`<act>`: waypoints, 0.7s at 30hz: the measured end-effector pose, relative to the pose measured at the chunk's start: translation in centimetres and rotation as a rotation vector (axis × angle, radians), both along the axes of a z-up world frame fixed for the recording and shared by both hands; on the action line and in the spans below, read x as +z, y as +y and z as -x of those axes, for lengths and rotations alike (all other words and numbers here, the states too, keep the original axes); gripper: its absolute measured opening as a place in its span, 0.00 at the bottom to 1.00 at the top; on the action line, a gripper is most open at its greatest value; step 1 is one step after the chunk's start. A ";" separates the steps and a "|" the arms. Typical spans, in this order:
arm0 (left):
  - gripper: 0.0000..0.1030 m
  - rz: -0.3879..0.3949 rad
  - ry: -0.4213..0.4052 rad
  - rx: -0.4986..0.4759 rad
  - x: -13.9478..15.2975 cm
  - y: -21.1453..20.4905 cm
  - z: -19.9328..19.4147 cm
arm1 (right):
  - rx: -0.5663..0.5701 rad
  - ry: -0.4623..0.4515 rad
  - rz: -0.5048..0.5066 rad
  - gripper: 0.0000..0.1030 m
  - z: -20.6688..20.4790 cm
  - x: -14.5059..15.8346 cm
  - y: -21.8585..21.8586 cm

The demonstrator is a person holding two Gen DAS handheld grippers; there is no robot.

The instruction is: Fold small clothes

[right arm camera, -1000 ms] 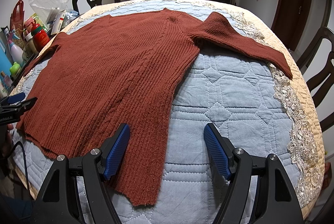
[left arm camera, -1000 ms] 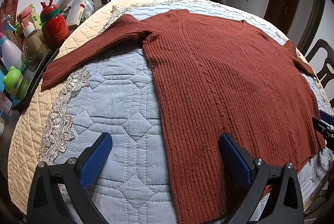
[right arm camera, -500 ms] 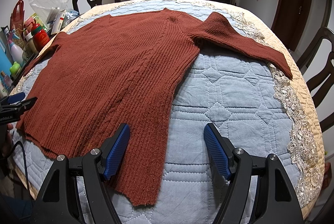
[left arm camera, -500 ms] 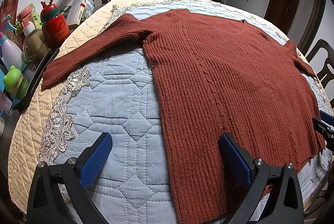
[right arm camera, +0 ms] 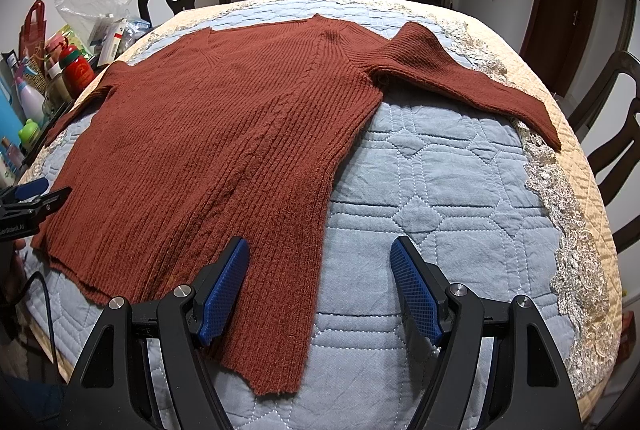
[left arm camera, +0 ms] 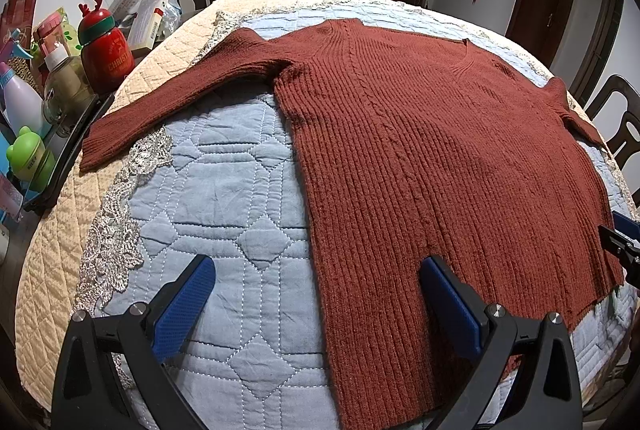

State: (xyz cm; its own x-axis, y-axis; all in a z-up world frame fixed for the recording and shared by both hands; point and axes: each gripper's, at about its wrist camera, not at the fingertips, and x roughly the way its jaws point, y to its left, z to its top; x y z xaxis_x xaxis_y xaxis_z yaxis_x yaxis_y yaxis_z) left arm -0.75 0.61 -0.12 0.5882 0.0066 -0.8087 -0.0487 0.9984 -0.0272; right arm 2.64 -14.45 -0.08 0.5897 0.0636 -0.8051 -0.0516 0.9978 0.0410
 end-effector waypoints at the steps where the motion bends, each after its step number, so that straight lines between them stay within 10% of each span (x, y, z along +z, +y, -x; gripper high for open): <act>1: 1.00 0.000 0.000 0.000 0.0 0.1 0.0 | 0.000 0.001 0.000 0.71 0.0 0.1 -0.1; 21: 1.00 -0.006 0.012 -0.002 0.2 -0.5 -0.3 | -0.002 0.007 -0.003 0.71 0.0 -0.2 0.0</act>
State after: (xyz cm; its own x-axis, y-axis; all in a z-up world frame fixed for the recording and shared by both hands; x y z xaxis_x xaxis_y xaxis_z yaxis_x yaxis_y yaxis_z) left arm -0.44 0.13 0.10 0.5784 0.0100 -0.8157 -0.0471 0.9987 -0.0212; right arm 2.67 -14.49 -0.24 0.5841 0.0653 -0.8091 -0.0498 0.9978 0.0446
